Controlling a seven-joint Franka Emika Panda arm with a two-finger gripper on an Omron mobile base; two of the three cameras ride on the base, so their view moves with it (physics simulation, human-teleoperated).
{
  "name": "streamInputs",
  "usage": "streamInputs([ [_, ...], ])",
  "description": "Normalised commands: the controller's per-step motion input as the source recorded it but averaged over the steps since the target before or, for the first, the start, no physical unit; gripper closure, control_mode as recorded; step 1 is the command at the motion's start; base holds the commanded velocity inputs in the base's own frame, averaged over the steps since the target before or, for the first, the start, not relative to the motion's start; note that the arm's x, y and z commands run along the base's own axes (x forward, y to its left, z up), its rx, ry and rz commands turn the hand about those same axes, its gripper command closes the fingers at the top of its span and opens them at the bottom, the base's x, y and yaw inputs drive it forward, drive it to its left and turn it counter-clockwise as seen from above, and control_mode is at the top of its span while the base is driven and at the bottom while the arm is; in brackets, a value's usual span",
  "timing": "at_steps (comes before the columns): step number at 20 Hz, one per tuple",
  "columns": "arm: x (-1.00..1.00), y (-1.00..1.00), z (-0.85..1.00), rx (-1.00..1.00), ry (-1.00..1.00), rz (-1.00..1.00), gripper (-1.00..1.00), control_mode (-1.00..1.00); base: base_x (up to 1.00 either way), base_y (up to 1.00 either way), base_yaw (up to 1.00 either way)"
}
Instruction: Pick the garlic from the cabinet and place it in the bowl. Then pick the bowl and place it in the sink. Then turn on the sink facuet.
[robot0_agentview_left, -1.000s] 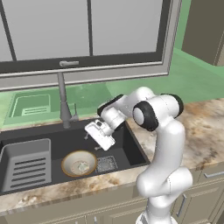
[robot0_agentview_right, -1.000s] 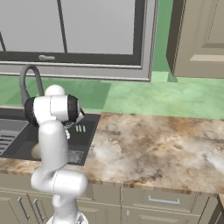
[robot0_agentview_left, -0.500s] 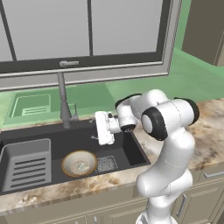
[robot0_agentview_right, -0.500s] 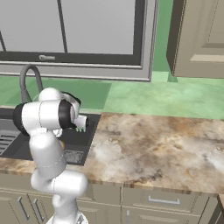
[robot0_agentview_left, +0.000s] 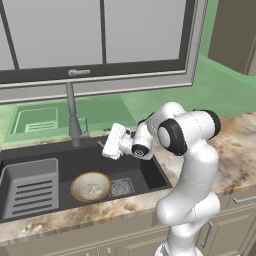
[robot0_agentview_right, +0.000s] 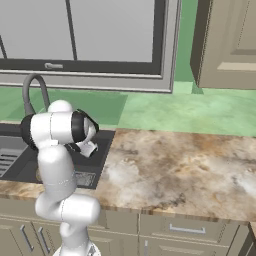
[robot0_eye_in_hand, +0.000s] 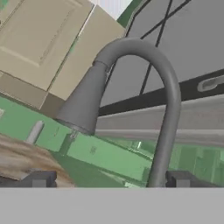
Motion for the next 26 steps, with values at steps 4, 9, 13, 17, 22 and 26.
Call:
streamInputs([
  [4,0.64,0.0,0.14,0.17,0.06,-0.09,-1.0,-1.0,0.0,0.0,0.0],
  [9,0.58,0.0,-0.02,0.0,0.13,0.0,-1.0,-1.0,0.0,0.0,0.0],
  [13,0.28,0.01,0.02,0.0,0.15,0.0,-1.0,-1.0,0.0,0.0,0.0],
  [17,0.09,0.22,0.01,0.0,0.1,0.0,-1.0,-1.0,0.0,0.0,0.0],
  [22,0.01,0.34,0.0,0.0,0.05,0.0,-1.0,-1.0,0.0,0.0,0.0],
  [26,0.33,0.12,0.0,0.0,0.1,0.0,-1.0,-1.0,0.0,0.0,0.0],
])
